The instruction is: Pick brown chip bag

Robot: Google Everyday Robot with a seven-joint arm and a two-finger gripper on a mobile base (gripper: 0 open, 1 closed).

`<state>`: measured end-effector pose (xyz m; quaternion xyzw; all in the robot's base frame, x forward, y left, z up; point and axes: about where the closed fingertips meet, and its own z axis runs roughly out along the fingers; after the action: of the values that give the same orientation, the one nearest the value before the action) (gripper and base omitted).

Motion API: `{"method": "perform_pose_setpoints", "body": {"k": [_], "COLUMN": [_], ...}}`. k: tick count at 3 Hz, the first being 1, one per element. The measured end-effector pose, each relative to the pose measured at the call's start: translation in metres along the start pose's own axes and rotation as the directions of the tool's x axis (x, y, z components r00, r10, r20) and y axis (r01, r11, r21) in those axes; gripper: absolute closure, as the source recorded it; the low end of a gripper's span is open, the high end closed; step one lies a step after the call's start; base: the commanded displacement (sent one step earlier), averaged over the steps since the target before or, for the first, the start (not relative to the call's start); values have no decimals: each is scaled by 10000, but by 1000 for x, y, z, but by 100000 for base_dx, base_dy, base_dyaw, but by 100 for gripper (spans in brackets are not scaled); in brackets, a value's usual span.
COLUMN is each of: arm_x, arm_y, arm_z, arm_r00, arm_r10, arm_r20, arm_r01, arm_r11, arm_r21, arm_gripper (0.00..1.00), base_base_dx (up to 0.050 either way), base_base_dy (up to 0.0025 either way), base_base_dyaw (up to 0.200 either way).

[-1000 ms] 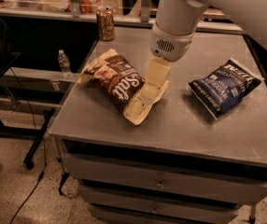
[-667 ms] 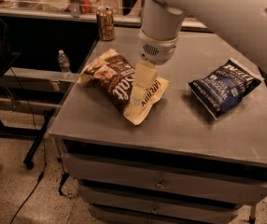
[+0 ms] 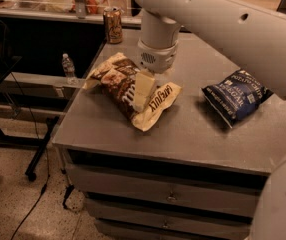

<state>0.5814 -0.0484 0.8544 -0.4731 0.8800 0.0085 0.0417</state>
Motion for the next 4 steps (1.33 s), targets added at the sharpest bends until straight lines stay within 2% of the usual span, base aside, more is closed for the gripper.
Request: {"method": "perform_pose_setpoints", "body": {"k": [2,3,4], "arm_x": [-11,-11,-11], "arm_y": [-6,-6,-6], "arm_z": [16,12,11], "arm_r00": [9992,9992,9992], "arm_r10": [325,327,326], "arm_r20": [-222,-221,-218], "arm_r01": [-331,-333,-332], "arm_r11": [9991,9991,9991], "arm_r21": [-280,-281,-278], "arm_gripper": [64,88,100], "base_base_dx": [0,0,0], "base_base_dy": [0,0,0], "base_base_dyaw": [0,0,0]}}
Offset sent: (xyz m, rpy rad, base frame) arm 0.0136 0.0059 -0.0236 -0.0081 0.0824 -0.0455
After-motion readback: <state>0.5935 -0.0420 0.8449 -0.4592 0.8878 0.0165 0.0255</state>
